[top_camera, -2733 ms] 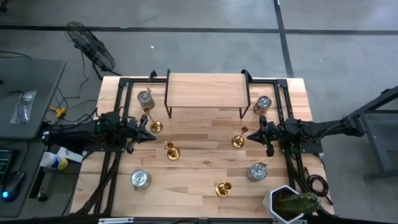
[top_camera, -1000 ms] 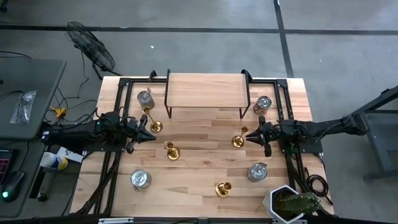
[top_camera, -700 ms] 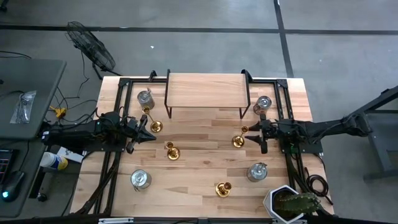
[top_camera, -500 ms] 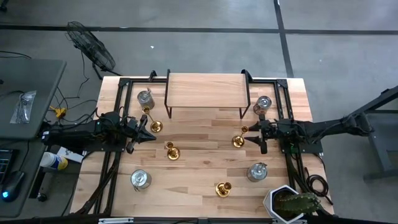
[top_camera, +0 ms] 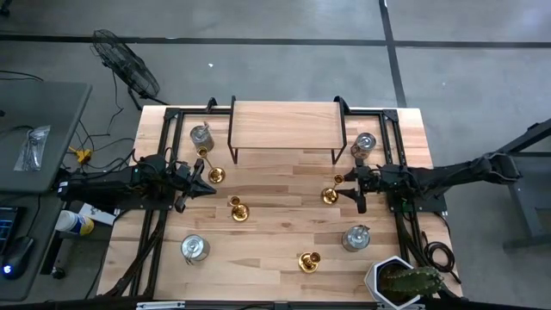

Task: Pick & Place candle stick holders
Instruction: Put the gold candle holder on the shelf

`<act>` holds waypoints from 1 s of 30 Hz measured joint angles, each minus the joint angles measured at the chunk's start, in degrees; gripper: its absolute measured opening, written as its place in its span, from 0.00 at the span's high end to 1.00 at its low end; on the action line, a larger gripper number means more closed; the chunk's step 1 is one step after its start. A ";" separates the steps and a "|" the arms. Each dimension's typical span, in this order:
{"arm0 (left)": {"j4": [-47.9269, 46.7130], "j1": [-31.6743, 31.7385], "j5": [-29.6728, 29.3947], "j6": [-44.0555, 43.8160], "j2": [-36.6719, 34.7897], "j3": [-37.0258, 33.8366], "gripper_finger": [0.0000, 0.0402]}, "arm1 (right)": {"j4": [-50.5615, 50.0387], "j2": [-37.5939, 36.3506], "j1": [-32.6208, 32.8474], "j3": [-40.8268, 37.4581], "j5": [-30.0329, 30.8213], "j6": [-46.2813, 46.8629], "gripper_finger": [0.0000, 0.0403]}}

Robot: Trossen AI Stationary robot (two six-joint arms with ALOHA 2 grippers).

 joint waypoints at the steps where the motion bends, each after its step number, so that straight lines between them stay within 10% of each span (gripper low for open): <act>1: 0.00 0.00 0.01 0.00 0.01 0.01 1.00 | 0.64 0.75 0.00 0.00 0.00 -0.24 0.51; 30: 0.00 0.02 0.02 0.00 0.01 0.01 1.00 | 10.28 8.30 -0.01 0.26 0.21 -0.45 0.92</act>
